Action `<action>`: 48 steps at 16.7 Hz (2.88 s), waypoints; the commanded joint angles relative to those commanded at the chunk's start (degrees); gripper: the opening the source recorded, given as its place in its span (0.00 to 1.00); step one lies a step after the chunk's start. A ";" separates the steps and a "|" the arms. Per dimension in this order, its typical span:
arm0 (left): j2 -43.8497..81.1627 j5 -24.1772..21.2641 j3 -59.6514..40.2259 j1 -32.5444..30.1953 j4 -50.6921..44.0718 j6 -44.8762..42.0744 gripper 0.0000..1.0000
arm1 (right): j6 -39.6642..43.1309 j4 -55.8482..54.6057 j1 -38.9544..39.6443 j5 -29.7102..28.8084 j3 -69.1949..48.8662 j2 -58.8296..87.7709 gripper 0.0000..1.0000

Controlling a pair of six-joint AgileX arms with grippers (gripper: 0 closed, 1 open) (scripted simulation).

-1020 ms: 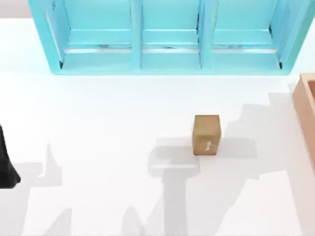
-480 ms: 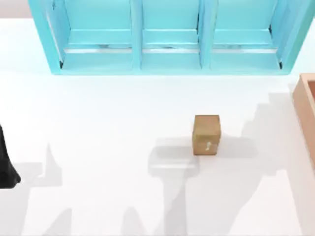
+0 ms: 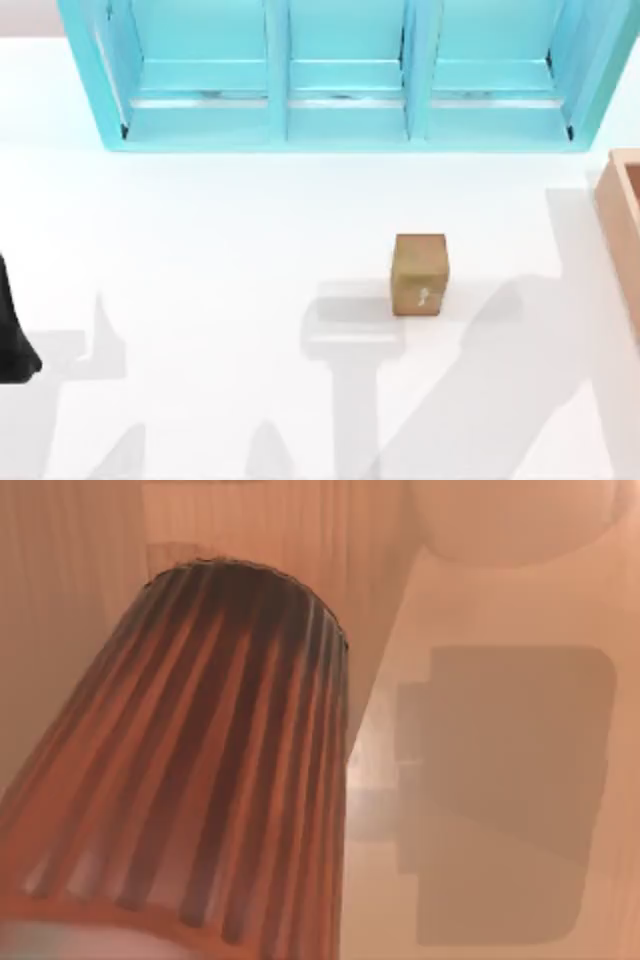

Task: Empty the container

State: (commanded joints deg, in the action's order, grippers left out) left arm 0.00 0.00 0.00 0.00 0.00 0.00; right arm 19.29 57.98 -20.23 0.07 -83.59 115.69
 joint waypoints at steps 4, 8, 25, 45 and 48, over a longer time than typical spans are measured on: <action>0.00 0.00 0.00 0.00 0.00 0.00 1.00 | 0.00 0.00 0.00 0.00 0.00 0.00 0.92; 0.00 0.00 0.00 0.00 0.00 0.00 1.00 | 0.00 0.00 0.00 0.00 0.00 0.00 0.62; 0.00 0.00 0.00 0.00 0.00 0.00 1.00 | -0.08 0.01 0.05 0.04 -0.06 -0.13 0.00; 0.00 0.00 0.00 0.00 0.00 0.00 1.00 | 0.21 28.94 -0.21 0.06 -27.02 -2.11 0.00; 0.00 0.00 0.00 0.00 0.00 0.00 1.00 | 0.04 28.78 0.06 0.12 -26.76 -1.85 0.00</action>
State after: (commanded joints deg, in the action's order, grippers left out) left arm 0.00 0.00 0.00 0.00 0.00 0.00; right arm 19.32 86.76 -20.17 0.19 -110.34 113.84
